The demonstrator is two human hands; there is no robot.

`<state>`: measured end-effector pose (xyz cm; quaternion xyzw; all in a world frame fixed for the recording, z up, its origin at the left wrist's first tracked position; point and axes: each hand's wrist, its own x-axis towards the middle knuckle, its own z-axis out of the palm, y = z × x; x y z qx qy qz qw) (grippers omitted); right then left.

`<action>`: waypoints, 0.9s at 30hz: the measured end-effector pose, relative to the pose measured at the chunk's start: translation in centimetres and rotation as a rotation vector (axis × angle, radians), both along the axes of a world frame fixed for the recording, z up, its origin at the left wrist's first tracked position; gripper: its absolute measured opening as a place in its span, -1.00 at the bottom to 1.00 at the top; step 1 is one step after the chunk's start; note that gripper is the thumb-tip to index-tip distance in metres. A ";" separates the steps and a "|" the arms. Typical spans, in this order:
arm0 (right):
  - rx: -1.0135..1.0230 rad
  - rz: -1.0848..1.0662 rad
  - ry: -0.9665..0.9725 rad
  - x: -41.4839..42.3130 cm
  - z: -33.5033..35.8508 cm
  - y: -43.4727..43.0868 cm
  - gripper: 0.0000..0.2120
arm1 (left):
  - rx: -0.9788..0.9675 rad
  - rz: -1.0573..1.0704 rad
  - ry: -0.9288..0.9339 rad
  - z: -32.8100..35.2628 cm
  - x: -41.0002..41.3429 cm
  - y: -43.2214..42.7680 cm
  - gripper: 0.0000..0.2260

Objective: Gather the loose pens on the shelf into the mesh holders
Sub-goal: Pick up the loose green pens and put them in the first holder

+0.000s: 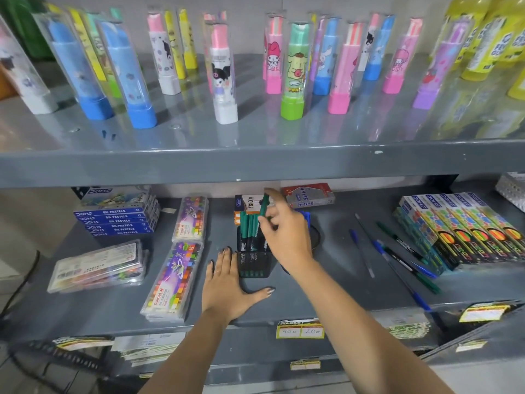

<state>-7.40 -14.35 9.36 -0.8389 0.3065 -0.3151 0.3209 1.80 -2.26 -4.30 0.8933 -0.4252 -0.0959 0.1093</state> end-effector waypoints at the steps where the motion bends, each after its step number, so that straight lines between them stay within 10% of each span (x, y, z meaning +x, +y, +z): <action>1: -0.005 0.002 0.042 0.2 -0.5 -0.1 -0.51 | 0.001 -0.001 0.003 0.0 0.0 0.0 0.25; 13: -0.401 0.040 0.434 -1.0 -2.1 -1.2 -0.46 | -0.021 0.000 -0.002 -0.5 0.2 -0.1 0.26; 19: -0.253 -0.288 0.324 -7.3 -3.1 -6.7 -0.72 | -0.017 0.001 -0.004 -0.4 0.2 0.0 0.26; 27: -0.023 -0.697 0.864 -17.5 -5.7 -13.9 -0.84 | -0.003 0.000 -0.005 -0.2 0.2 -0.1 0.28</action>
